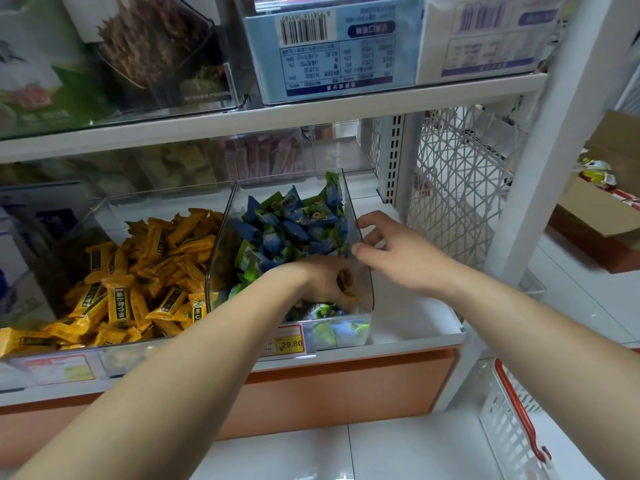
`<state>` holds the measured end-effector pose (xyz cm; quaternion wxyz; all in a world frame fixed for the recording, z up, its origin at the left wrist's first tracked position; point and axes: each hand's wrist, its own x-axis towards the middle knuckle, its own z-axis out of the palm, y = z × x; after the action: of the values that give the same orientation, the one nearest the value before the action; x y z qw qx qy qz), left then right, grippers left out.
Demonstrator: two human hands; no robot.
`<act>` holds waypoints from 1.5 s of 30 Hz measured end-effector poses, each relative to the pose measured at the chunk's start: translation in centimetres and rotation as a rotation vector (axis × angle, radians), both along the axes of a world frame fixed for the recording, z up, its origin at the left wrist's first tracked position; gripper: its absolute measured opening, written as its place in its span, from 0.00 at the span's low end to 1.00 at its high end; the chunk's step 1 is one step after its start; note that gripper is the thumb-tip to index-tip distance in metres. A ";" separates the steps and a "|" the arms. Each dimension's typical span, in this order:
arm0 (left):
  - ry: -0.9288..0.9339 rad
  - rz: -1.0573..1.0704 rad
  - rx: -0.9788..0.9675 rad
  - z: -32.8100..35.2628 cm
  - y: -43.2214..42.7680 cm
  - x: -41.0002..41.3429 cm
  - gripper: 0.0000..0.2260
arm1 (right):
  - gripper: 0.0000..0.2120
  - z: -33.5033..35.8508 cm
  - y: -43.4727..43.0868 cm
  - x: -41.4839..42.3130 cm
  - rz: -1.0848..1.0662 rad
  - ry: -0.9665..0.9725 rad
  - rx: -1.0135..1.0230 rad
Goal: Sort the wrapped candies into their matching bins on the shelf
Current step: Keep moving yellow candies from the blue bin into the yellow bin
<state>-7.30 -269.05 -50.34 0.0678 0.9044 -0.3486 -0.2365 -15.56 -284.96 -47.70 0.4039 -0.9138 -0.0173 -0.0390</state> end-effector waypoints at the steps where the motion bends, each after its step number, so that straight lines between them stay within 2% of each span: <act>1: 0.028 0.001 0.001 0.1 0.0 0.1 0.30 | 0.23 0.0 0.0 0.0 -0.001 0.003 0.005; 6: 0.114 0.024 -0.044 0.4 0.1 0.2 0.35 | 0.23 0.0 0.1 0.0 0.005 0.015 0.009; 11: 0.141 0.029 -0.066 0.8 0.5 0.3 0.24 | 0.23 0.0 -0.1 0.1 0.003 0.020 0.016; 16: 0.152 0.061 -0.135 1.0 0.9 0.2 0.20 | 0.23 0.0 -0.1 0.2 -0.005 0.019 0.020; 18: 0.167 0.086 -0.252 1.2 1.3 0.1 0.20 | 0.23 0.1 -0.2 0.2 -0.010 0.019 0.016; 21: 0.161 0.194 -0.555 2.0 2.1 -0.1 0.20 | 0.23 0.5 -0.1 0.2 -0.025 -0.007 -0.019; 24: 0.157 0.298 -0.893 3.0 2.5 -0.5 0.16 | 0.24 0.8 0.2 0.4 -0.089 -0.104 0.018; 27: 0.126 0.425 -1.090 3.9 2.5 -0.9 0.15 | 0.23 1.2 0.8 0.2 -0.141 -0.231 0.068; 31: 0.175 0.498 -1.290 5.3 2.8 -1.6 0.15 | 0.36 1.9 1.8 -0.3 -0.109 -0.323 -0.036; 34: 0.206 0.496 -1.311 6.0 3.2 -2.3 0.15 | 0.40 2.3 3.0 0.1 -0.021 -0.289 -0.045; 37: 0.252 0.510 -1.318 6.5 3.8 -3.0 0.15 | 0.34 2.7 4.0 0.7 0.036 -0.311 0.006; 42: 0.454 0.519 -1.344 6.8 5.7 -3.8 0.14 | 0.23 3.4 4.7 1.6 0.032 -0.277 0.135; 45: 0.434 0.513 -1.317 6.5 6.6 -3.9 0.12 | 0.21 3.5 5.4 1.6 0.066 -0.257 0.157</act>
<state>-11.24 -262.48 -43.82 0.7171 0.6623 -0.1748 -0.1285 -13.99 -279.59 -44.19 0.4698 -0.8657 -0.0957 -0.1437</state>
